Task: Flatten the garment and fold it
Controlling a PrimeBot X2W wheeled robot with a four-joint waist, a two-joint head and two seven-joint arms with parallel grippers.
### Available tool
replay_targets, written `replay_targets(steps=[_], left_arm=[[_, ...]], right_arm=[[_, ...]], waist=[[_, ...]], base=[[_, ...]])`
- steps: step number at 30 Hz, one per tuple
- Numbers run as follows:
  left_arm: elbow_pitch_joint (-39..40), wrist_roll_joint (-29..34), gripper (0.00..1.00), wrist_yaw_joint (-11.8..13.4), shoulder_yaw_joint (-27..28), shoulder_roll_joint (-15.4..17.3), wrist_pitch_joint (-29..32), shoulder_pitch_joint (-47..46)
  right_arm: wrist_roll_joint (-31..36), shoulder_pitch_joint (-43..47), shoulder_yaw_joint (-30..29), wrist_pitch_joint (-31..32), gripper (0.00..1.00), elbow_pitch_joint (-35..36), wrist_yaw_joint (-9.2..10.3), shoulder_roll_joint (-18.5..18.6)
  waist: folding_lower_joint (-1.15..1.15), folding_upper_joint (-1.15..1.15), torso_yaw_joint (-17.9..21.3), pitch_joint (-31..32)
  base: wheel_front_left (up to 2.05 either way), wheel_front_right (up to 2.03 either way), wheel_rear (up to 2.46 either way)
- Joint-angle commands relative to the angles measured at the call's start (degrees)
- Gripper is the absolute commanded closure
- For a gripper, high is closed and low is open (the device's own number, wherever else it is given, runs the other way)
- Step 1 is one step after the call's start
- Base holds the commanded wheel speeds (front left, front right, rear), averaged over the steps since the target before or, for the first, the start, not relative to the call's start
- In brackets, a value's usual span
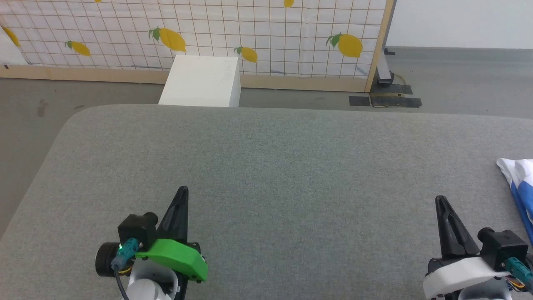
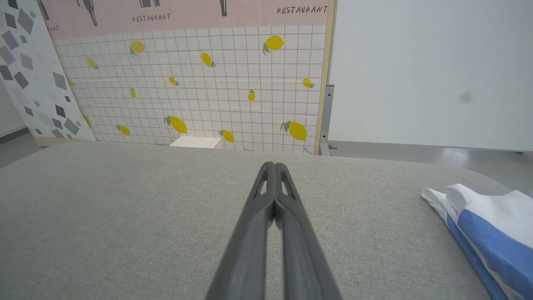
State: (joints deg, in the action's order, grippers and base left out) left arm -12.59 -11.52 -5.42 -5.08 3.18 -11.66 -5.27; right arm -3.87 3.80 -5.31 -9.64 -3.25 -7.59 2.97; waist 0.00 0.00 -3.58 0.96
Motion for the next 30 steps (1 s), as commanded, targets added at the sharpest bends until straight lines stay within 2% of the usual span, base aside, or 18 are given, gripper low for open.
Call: replay_targets(steps=[1, 30], left_arm=[[0.5, 1.0, 1.00, 0.4, 0.2, -0.1, 0.3, 1.0], [4.1, 4.2, 1.00, 1.9, 1.7, -0.1, 3.7, 2.3]], right_arm=[[0.4, -0.7, 0.3, 0.3, 1.00, 0.4, 0.02, 0.0], [1.5, -1.6, 1.8, 3.0, 1.00, 1.3, 0.04, 0.0]], waist=[[0.00, 0.00, 0.1, 0.0], [0.00, 0.00, 1.1, -0.3]], base=[[0.00, 0.00, 0.00], [0.00, 0.00, 0.00]])
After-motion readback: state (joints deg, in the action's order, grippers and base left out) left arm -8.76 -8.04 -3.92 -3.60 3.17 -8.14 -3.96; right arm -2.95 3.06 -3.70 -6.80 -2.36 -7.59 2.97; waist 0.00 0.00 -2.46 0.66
